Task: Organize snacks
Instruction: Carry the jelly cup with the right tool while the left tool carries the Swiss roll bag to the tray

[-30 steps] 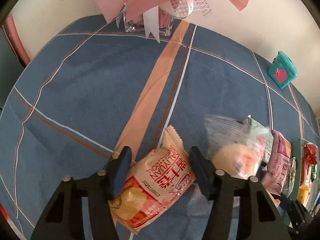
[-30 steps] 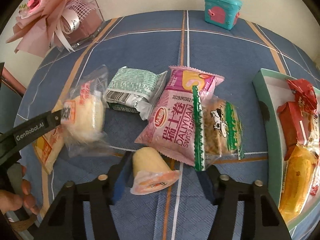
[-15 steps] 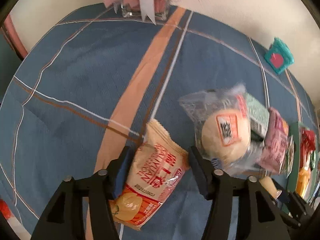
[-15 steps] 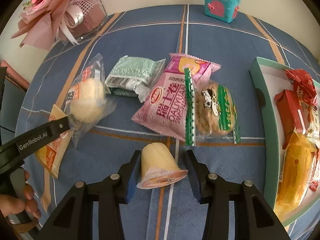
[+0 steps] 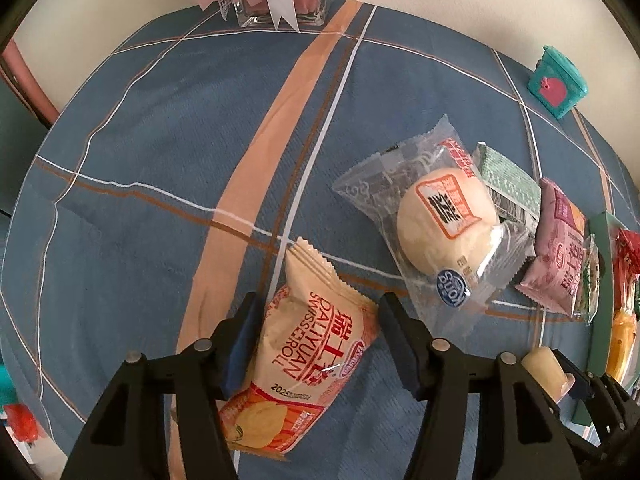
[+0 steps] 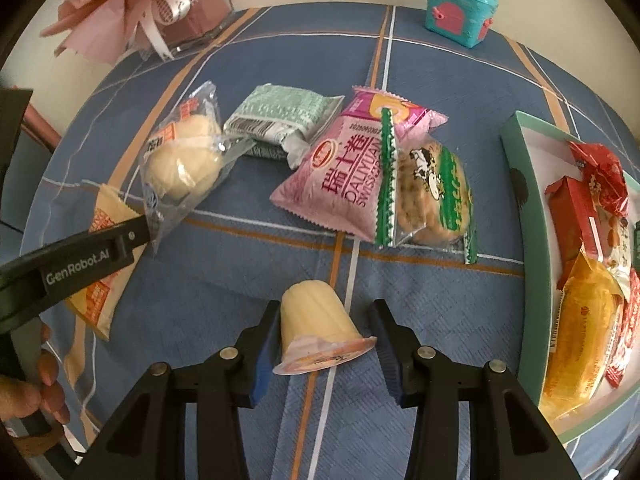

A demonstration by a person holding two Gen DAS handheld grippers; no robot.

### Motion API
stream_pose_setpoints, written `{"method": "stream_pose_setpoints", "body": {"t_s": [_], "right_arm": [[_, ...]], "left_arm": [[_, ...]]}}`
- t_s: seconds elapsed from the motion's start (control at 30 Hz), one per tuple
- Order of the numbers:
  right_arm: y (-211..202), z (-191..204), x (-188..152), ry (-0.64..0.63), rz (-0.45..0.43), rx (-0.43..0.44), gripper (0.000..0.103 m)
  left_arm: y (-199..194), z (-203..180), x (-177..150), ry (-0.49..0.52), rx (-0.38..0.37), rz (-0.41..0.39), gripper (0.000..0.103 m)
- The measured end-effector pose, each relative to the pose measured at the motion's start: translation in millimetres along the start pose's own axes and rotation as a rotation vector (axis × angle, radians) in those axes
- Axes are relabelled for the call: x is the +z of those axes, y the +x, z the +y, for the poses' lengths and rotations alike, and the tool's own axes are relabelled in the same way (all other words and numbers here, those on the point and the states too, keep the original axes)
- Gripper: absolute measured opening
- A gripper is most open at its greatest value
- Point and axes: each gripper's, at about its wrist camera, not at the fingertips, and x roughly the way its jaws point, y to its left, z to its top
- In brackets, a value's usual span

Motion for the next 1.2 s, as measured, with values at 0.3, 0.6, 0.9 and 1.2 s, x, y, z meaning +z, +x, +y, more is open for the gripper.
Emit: {"method": "stream_pose_setpoints", "body": {"t_s": [0.3,0.6,0.9,1.2], "right_arm": [[-11.2,-11.4,-12.1,0.049,0.028,0.067,0.046],[-39.4,-46.9,-9.2,0.113,-0.025,0.130,0.046],[-72.2,-78.2,-1.1,0.155,-0.090,0.160,0.046],[-83.2,-108.8,14.5,0.196,-0.143,0.115,0.046]], "left_arm": [[-9.6,-3.8,-14.5,-0.022,-0.011,0.001,0.051],[-23.2,-15.7,-28.6,-0.047,-0.039,-0.005,0.047],[-63.7,-32.6,-34.6,-0.065,-0.031,-0.088,0.047],[-92.6,-58.0,-24.7,-0.017,-0.049,-0.159,0.047]]}}
